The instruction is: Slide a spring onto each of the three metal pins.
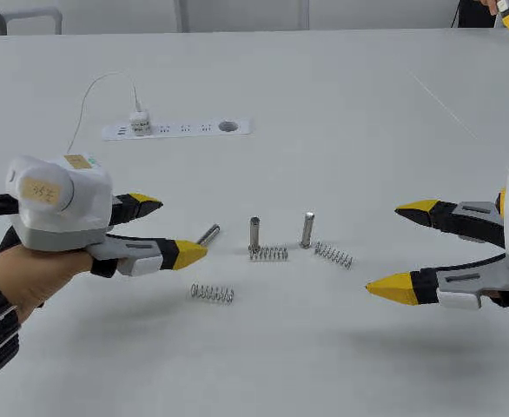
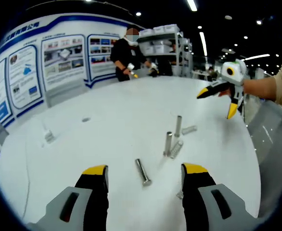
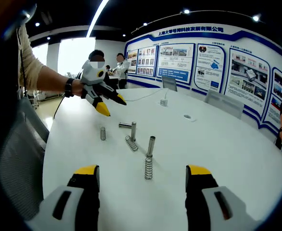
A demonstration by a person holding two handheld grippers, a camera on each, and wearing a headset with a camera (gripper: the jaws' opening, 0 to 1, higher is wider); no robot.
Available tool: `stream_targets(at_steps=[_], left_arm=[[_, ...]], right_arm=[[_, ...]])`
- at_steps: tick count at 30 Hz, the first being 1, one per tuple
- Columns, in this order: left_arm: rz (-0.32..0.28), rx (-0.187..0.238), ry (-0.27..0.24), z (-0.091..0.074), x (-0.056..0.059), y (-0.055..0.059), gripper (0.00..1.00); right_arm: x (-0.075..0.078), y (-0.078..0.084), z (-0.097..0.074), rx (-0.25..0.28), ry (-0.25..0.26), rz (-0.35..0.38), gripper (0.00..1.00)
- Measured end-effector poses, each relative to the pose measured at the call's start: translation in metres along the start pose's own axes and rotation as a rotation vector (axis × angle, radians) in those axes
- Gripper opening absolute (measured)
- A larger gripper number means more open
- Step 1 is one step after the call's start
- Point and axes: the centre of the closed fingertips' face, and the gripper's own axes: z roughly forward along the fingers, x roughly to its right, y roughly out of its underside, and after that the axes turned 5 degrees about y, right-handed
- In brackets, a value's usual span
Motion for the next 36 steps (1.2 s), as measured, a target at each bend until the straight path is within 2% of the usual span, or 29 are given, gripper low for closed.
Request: stream_targets(at_steps=[10, 13, 22, 31, 36], left_arm=[[-0.002, -0.056, -0.014, 0.016, -0.008, 0.000, 0.51], [0.012, -0.085, -0.023, 0.020, -0.010, 0.002, 0.47], [0.006, -0.140, -0.026, 0.031, -0.013, 0.007, 0.35], [-0.006, -0.184, -0.022, 0.044, -0.013, 0.010, 0.32], [0.001, -0.210, -0.033, 0.049, -0.016, 0.011, 0.26]], right_arm=[[-0.001, 0.001, 0.001, 0.002, 0.001, 0.007, 0.74], [-0.001, 0.001, 0.001, 0.002, 0.003, 0.009, 0.74], [0.000, 0.003, -0.001, 0.002, 0.008, 0.017, 0.74], [-0.001, 0.004, 0.001, -0.003, 0.005, 0.019, 0.73], [-0.001, 0.004, 0.000, -0.002, 0.005, 0.021, 0.73]])
